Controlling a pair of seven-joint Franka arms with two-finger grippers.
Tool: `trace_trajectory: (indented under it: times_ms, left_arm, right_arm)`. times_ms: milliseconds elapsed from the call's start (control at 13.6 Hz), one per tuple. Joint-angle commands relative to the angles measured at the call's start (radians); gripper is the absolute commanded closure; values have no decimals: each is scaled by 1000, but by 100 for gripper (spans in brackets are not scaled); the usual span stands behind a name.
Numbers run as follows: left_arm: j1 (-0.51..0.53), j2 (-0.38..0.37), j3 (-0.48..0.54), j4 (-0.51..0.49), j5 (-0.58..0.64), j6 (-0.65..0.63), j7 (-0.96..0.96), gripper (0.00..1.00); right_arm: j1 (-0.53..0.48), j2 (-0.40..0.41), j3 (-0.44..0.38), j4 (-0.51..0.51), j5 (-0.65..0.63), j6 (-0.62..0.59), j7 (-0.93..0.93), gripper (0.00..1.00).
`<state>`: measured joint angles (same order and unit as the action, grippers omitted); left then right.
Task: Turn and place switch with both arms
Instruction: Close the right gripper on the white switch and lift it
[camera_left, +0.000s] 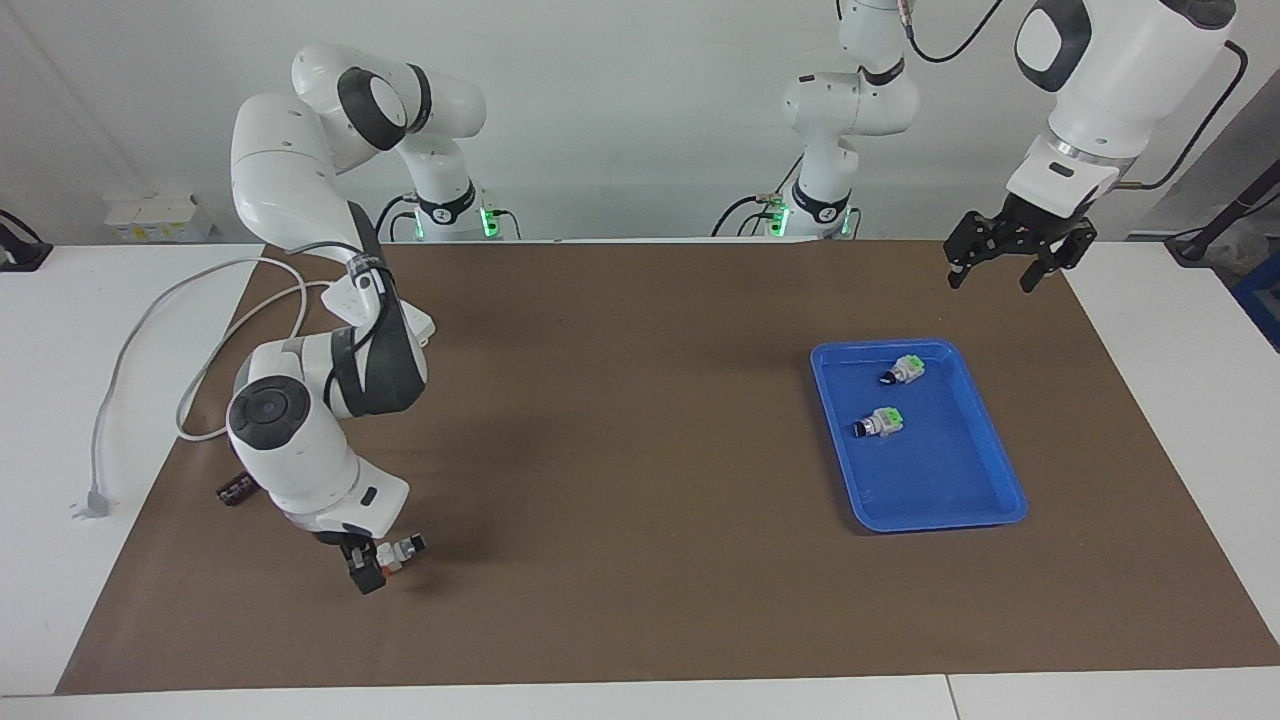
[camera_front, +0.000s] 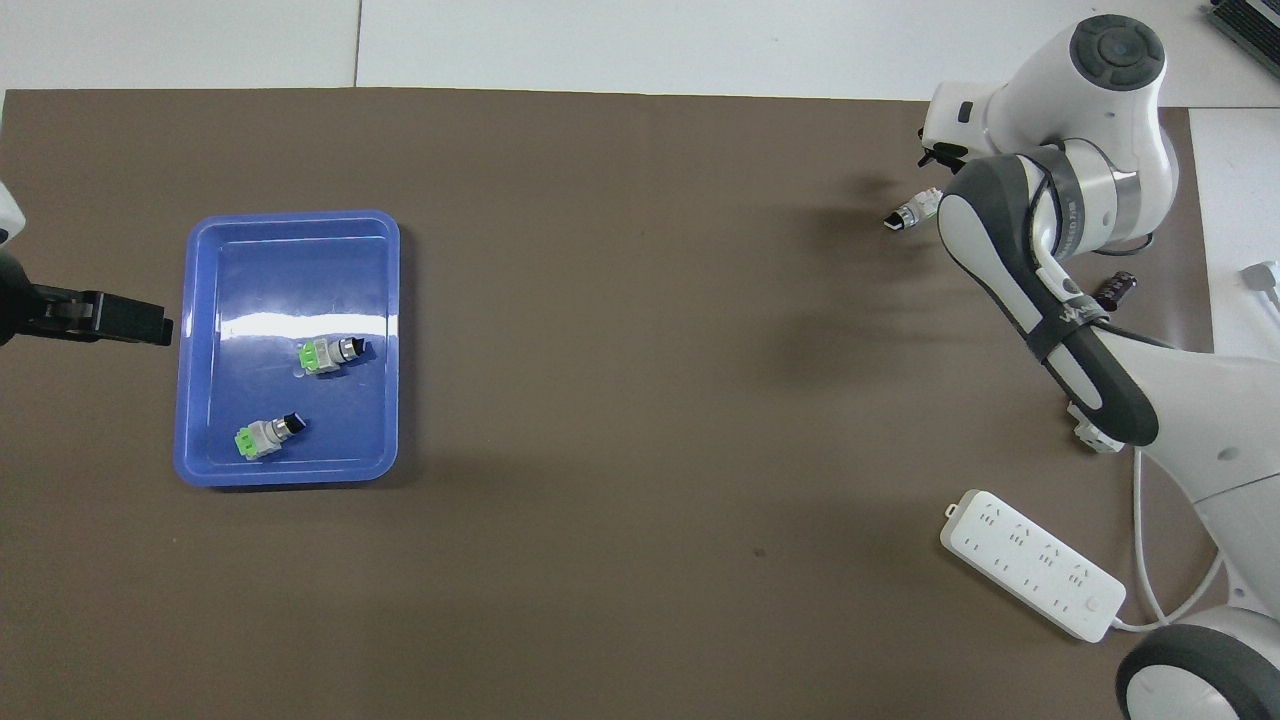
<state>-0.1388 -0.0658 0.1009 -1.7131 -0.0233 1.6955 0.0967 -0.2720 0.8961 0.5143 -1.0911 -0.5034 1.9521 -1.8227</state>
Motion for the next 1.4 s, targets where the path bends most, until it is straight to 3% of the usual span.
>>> trace_trajectory:
  times_ms: [0, 442, 516, 589, 736, 1105, 1252, 1326]
  left_arm:
    - [5, -23, 3, -28, -1, 24, 5, 0]
    - [8, -25, 3, -33, -1, 9, -8, 0]
    - [8, -25, 5, -33, -1, 6, -8, 0]
    - [8, -26, 5, -33, -1, 3, -8, 0]
    - [8, -28, 5, -33, -1, -17, -3, 0]
    - [10, -28, 6, -28, -1, -34, -6, 0]
    - [4, -29, 5, -30, -1, -25, -6, 0]
    - [2, -29, 5, -30, -1, -24, -2, 0]
  right_arm:
    - [-46, -5, 30, -79, -24, 85, -26, 0]
    - [-62, -14, 32, -162, 9, 154, -27, 2]
    - [-64, -16, 32, -162, 9, 148, -26, 13]
    - [-64, -19, 32, -158, 9, 142, -23, 47]
    - [-65, -23, 32, -155, 11, 140, -23, 100]
    - [-79, -80, 30, -167, 101, 99, 22, 100]
    - [-78, -170, 30, -228, 147, 48, 72, 100]
    - [-84, -243, 30, -313, 188, 48, 97, 100]
